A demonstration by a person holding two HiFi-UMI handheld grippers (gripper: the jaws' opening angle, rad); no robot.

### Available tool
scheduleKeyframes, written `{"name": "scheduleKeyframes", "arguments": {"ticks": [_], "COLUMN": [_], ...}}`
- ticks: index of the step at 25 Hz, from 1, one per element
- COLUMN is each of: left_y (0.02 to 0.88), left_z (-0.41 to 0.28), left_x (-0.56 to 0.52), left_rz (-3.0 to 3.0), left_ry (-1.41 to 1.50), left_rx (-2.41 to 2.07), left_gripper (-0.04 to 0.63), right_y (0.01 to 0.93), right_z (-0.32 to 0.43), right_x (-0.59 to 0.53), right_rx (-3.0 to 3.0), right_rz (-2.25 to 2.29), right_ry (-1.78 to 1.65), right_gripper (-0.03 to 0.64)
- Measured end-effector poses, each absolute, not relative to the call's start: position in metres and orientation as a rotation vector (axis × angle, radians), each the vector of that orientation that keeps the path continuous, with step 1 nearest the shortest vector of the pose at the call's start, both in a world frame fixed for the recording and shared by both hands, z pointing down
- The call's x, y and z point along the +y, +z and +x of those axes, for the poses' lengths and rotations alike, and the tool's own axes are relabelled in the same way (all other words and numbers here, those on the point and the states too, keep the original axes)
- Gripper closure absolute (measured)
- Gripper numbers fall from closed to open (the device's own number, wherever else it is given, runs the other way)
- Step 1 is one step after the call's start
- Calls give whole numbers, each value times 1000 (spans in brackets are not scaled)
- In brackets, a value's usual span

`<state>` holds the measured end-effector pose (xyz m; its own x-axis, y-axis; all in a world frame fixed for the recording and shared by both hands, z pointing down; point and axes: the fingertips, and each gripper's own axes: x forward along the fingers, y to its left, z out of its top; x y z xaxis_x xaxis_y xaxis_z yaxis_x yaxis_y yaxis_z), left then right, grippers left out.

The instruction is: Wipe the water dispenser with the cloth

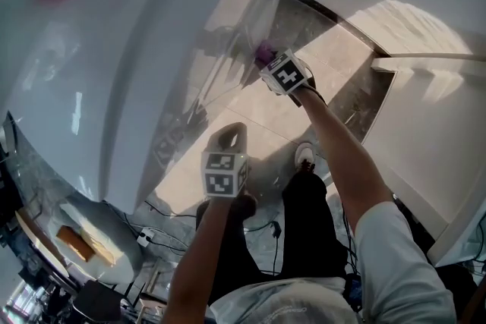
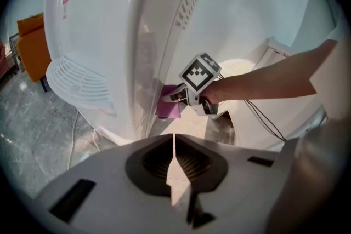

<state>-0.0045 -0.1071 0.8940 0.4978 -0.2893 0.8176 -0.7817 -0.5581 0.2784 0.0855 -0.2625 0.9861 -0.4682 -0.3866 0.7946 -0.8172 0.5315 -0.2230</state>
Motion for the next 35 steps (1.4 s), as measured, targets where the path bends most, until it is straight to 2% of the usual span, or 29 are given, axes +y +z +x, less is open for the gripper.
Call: {"name": "scheduleKeyframes", "arguments": {"ticks": [10,15,23,35], "left_y": [853,819,755,623], "left_z": [-42,-61,-89,-109], "left_x": [-92,-81,-52,-64], "left_rz": [2093,2099,2113,2174], "left_ry": [1000,973,928,800], "left_rx": [-822,-841,-865,-1001], "left_gripper": [577,577,577,577], "right_y": [945,901,807,625], "right_z": [15,-2,-14,-8], "right_x": [-204,-185,-171,-168], "right_rx": [-2127,-2189,-2254,-2380], "right_rz": [975,1107,1216,1352], "right_ry": [919,1117,1235,1326], "right_gripper": [546,546,546,548]}}
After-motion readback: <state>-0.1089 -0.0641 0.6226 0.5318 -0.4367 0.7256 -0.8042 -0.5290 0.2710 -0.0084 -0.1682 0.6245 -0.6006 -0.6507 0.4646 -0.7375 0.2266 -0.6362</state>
